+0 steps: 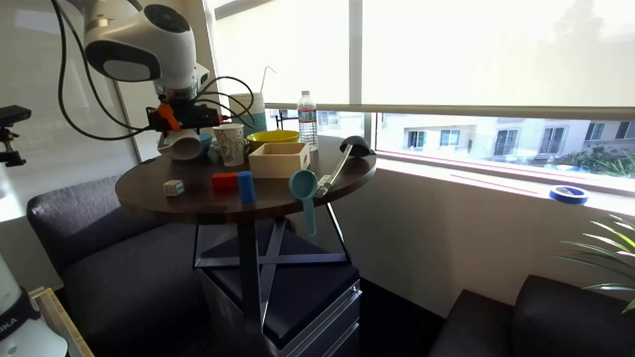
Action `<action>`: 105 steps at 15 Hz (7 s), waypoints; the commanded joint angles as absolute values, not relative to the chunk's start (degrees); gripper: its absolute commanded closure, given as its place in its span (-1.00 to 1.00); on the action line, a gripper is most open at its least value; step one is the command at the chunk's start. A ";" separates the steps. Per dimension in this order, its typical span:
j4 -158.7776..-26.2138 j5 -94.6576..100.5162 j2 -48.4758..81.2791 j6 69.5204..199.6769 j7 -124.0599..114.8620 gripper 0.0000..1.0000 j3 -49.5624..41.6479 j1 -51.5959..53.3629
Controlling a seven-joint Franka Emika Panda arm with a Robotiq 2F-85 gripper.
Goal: Flip the mug over on the table
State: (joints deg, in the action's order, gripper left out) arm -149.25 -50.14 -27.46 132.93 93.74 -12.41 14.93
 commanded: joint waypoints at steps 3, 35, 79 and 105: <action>-152.58 -64.60 -28.00 130.71 99.10 -0.24 -11.41 10.10; -154.98 -82.90 -22.44 124.79 110.16 -1.00 -1.03 0.33; -157.32 -46.01 -30.76 134.54 82.59 -1.00 2.22 -3.84; -142.80 -11.56 -20.64 137.37 71.80 -1.00 1.06 14.02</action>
